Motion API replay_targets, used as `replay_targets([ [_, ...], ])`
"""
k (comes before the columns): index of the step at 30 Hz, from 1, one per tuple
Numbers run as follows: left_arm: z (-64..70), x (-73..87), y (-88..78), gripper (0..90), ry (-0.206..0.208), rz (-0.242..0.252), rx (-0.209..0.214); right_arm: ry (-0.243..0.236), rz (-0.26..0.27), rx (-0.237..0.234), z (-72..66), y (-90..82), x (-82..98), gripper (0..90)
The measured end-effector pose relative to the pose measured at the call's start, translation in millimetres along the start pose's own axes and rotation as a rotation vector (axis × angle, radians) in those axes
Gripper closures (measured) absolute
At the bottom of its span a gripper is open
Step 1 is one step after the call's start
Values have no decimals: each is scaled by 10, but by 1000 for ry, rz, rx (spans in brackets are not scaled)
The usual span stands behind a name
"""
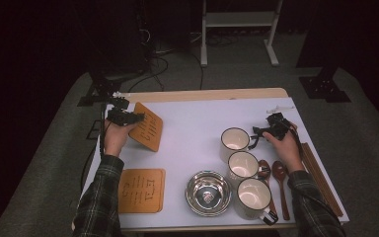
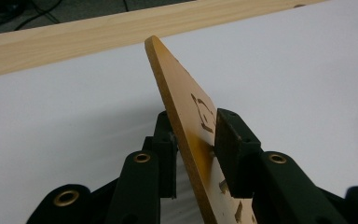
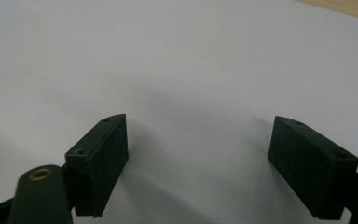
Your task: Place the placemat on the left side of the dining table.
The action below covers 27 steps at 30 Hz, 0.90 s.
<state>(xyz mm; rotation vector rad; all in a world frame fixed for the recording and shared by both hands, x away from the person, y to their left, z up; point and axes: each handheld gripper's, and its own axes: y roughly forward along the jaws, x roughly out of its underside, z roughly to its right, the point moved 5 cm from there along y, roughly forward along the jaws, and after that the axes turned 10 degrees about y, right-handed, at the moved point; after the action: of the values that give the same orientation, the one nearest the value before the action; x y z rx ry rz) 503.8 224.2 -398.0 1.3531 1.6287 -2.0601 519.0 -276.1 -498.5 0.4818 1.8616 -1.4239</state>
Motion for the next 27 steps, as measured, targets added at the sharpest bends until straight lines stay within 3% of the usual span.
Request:
replay_targets([
  [7, -33, 25, 23, 665, -11, -24, -22, 0, 0, 0, 0, 0, 0, 184],
  [18, -81, 87, 81, 593, 9, -85, -70, -1, 1, 1, 0, 0, 0, 184],
  [27, -130, 131, 111, 544, 1, -106, -78, -1, 1, 1, -1, 0, 0, 184],
])
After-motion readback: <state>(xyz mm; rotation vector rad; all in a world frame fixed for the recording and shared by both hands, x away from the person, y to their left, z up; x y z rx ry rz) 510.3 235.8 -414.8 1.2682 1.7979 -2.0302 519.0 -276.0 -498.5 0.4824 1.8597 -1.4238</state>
